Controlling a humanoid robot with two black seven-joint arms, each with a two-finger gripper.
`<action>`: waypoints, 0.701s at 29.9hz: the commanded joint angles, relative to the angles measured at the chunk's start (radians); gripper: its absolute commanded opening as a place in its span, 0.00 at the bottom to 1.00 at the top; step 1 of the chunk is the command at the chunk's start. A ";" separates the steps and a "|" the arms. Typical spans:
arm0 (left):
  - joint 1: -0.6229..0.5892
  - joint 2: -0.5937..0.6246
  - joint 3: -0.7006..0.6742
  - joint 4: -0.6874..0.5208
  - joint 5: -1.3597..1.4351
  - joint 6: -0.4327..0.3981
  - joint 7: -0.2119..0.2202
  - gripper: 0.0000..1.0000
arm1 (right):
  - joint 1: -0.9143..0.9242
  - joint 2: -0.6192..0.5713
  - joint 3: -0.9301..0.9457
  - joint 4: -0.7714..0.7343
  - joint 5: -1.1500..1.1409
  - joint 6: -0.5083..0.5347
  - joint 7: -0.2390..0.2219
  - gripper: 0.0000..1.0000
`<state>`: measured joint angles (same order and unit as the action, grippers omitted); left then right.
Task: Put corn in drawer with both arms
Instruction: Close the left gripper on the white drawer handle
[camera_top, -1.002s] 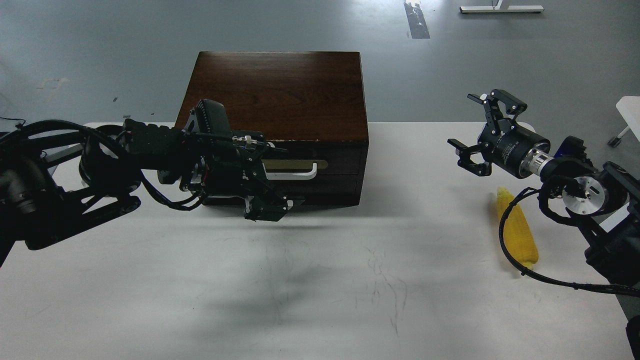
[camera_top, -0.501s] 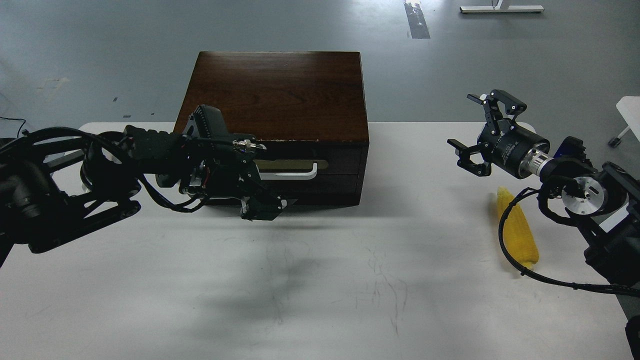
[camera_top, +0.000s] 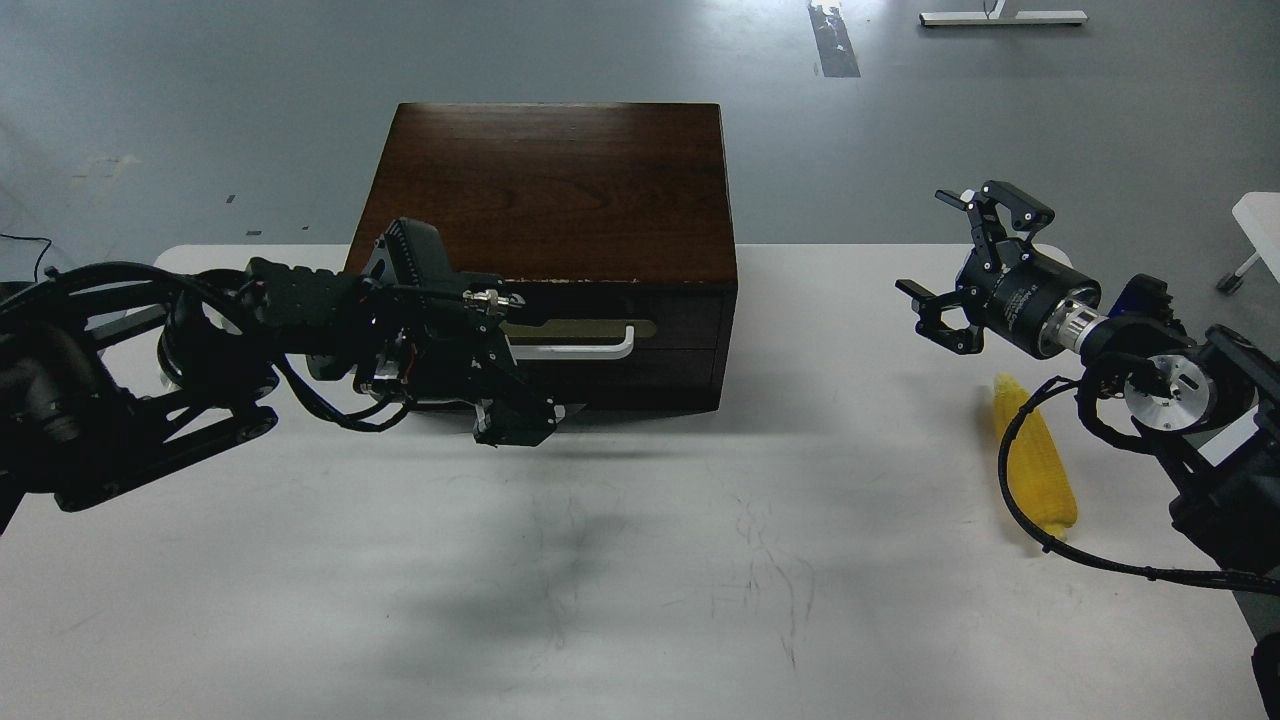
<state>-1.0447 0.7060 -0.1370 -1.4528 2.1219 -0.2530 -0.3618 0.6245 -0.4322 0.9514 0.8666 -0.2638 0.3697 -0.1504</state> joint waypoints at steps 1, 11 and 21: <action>0.017 0.003 0.000 -0.001 0.032 0.001 0.000 0.98 | 0.000 0.000 0.000 0.000 0.000 0.000 0.000 1.00; 0.028 0.001 -0.003 -0.001 0.060 0.001 0.001 0.98 | -0.003 0.000 0.000 -0.001 0.000 0.000 0.000 1.00; 0.028 0.003 -0.003 -0.001 0.060 0.001 0.001 0.98 | -0.017 0.001 0.001 -0.001 0.001 0.000 0.002 1.00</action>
<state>-1.0166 0.7101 -0.1396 -1.4543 2.1817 -0.2515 -0.3604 0.6088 -0.4322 0.9525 0.8651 -0.2634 0.3697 -0.1489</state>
